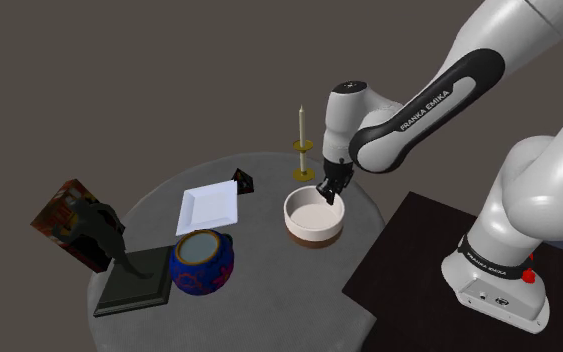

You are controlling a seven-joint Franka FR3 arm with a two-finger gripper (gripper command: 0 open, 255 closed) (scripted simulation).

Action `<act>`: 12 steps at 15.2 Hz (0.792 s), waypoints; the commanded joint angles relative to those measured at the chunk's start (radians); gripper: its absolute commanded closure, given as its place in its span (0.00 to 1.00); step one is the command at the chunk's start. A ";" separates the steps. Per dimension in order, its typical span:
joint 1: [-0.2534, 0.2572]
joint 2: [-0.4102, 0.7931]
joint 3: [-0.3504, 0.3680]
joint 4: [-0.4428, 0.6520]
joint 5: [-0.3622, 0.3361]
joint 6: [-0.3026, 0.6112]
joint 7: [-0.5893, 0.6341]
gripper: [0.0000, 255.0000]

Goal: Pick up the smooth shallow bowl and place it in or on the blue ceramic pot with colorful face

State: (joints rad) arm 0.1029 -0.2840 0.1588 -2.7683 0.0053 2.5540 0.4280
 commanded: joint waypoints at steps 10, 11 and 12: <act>0.013 -0.136 -0.014 0.062 0.020 -0.197 -0.020 1.00; 0.014 -0.146 -0.015 0.069 0.021 -0.214 -0.021 1.00; 0.014 -0.156 -0.017 0.076 0.022 -0.231 -0.023 1.00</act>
State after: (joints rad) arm 0.1156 -0.4317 0.1417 -2.7011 0.0257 2.3398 0.4044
